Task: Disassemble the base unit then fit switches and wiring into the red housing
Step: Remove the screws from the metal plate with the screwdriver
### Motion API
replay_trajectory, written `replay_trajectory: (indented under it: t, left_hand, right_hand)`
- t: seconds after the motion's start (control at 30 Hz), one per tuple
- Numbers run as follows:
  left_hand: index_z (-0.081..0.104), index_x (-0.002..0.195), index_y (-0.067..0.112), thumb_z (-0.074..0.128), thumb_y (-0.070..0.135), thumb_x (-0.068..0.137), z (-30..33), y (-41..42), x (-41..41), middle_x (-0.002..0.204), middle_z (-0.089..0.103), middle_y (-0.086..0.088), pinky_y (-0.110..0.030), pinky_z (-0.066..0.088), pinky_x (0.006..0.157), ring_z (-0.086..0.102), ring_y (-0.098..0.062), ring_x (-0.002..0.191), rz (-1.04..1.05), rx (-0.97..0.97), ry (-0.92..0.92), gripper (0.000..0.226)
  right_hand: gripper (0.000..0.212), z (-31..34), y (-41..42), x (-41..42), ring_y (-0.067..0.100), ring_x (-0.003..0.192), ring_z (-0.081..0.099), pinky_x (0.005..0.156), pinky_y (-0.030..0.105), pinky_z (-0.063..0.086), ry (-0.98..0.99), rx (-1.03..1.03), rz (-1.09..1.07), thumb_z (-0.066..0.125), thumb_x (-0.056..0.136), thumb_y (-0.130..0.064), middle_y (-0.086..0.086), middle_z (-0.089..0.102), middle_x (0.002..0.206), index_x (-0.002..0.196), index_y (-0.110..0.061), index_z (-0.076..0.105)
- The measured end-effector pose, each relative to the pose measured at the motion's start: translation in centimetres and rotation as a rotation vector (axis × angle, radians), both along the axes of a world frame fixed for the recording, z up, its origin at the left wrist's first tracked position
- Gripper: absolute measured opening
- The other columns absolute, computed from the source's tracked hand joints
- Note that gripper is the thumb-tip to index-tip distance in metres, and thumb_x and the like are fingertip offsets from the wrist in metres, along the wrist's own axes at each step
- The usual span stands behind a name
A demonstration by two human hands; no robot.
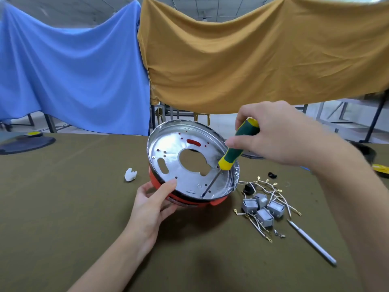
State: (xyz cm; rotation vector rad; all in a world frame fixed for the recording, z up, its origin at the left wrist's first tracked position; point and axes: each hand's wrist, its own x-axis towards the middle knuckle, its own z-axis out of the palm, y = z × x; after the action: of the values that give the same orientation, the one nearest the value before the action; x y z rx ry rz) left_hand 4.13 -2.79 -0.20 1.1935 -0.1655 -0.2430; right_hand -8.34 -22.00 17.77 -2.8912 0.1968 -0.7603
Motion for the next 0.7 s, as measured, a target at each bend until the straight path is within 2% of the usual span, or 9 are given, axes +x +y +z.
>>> replay_trajectory:
  t: [0.07, 0.13, 0.2, 0.23, 0.3, 0.37, 0.47, 0.6, 0.7]
  left_hand:
    - [0.05, 0.124, 0.02, 0.09, 0.042, 0.048, 0.0, 0.0, -0.1, 0.111, 0.075, -0.004, -0.035, 0.057, 0.078, 0.075, -0.021, 0.092, -0.01, 0.012, -0.008, 0.089]
    - [0.05, 0.125, 0.019, 0.091, 0.04, 0.051, 0.0, 0.2, -0.2, 0.112, 0.074, -0.005, -0.036, 0.057, 0.08, 0.075, -0.022, 0.094, -0.012, 0.014, -0.005, 0.087]
    - [0.05, 0.126, 0.018, 0.09, 0.037, 0.057, 0.0, 0.3, -0.2, 0.116, 0.073, -0.006, -0.038, 0.058, 0.083, 0.074, -0.022, 0.098, -0.015, 0.009, 0.005, 0.081]
    - [0.05, 0.126, 0.018, 0.089, 0.036, 0.058, 0.0, 0.4, -0.2, 0.117, 0.072, -0.006, -0.039, 0.058, 0.085, 0.073, -0.022, 0.101, -0.02, 0.008, 0.008, 0.08]
    - [0.051, 0.125, 0.019, 0.09, 0.036, 0.059, 0.1, 0.5, -0.3, 0.118, 0.072, -0.005, -0.039, 0.057, 0.086, 0.072, -0.02, 0.104, -0.027, 0.009, 0.01, 0.079]
    - [0.051, 0.125, 0.019, 0.091, 0.035, 0.061, 0.1, 0.5, -0.3, 0.117, 0.073, -0.004, -0.038, 0.057, 0.086, 0.071, -0.02, 0.105, -0.04, 0.003, 0.018, 0.077]
    - [0.05, 0.126, 0.018, 0.091, 0.032, 0.063, 0.1, 0.6, -0.1, 0.113, 0.075, -0.006, -0.041, 0.055, 0.092, 0.072, -0.022, 0.105, -0.057, -0.009, 0.036, 0.076]
    - [0.051, 0.124, 0.016, 0.091, 0.033, 0.059, 0.1, 0.7, 0.0, 0.106, 0.076, -0.007, -0.039, 0.056, 0.089, 0.073, -0.022, 0.099, -0.041, -0.002, 0.044, 0.077]
    - [0.052, 0.123, 0.015, 0.092, 0.033, 0.058, 0.1, 0.7, 0.0, 0.105, 0.076, -0.006, -0.037, 0.057, 0.085, 0.074, -0.021, 0.096, -0.024, 0.0, 0.049, 0.078]
  right_hand:
    - [0.043, -0.7, 0.7, 0.5, 0.021, 0.061, 0.054, 0.048, 0.028, 0.029, -0.066, -0.111, -0.126, 0.058, 0.086, -0.057, 0.001, 0.057, 0.062, 0.074, -0.016, 0.056]
    - [0.049, -1.1, 0.9, 0.7, 0.024, 0.063, 0.056, 0.049, 0.028, 0.03, -0.064, -0.14, -0.166, 0.05, 0.089, -0.06, 0.002, 0.06, 0.066, 0.074, -0.013, 0.054]
    - [0.04, -0.8, 0.4, 0.4, 0.021, 0.074, 0.057, 0.057, 0.032, 0.039, 0.038, -0.041, -0.085, 0.049, 0.089, -0.059, -0.003, 0.059, 0.085, 0.089, -0.02, 0.052]
    - [0.03, -0.4, 0.1, 0.0, 0.019, 0.08, 0.056, 0.063, 0.034, 0.043, 0.115, 0.033, -0.019, 0.05, 0.088, -0.055, -0.006, 0.053, 0.096, 0.097, -0.027, 0.049]
    - [0.021, 0.4, -0.2, -0.8, 0.014, 0.082, 0.054, 0.07, 0.036, 0.046, 0.224, 0.141, 0.114, 0.057, 0.087, -0.044, -0.01, 0.046, 0.102, 0.102, -0.038, 0.044]
    - [0.019, 0.6, -0.2, -1.0, 0.009, 0.072, 0.053, 0.063, 0.032, 0.043, 0.18, 0.146, 0.182, 0.064, 0.087, -0.038, -0.012, 0.053, 0.092, 0.097, -0.039, 0.049]
    - [0.02, 0.3, 0.6, -0.5, 0.009, 0.064, 0.052, 0.052, 0.029, 0.034, 0.004, 0.052, 0.102, 0.072, 0.083, -0.044, -0.011, 0.056, 0.073, 0.087, -0.033, 0.056]
    - [0.049, -0.7, 2.3, 0.2, 0.017, 0.055, 0.043, 0.047, 0.027, 0.026, -0.12, -0.201, -0.165, 0.055, 0.088, -0.06, 0.0, 0.049, 0.06, 0.068, -0.016, 0.049]
    - [0.049, -1.3, 2.5, 0.2, 0.023, 0.058, 0.043, 0.049, 0.029, 0.026, -0.107, -0.205, -0.169, 0.044, 0.094, -0.057, 0.002, 0.048, 0.066, 0.069, -0.015, 0.044]
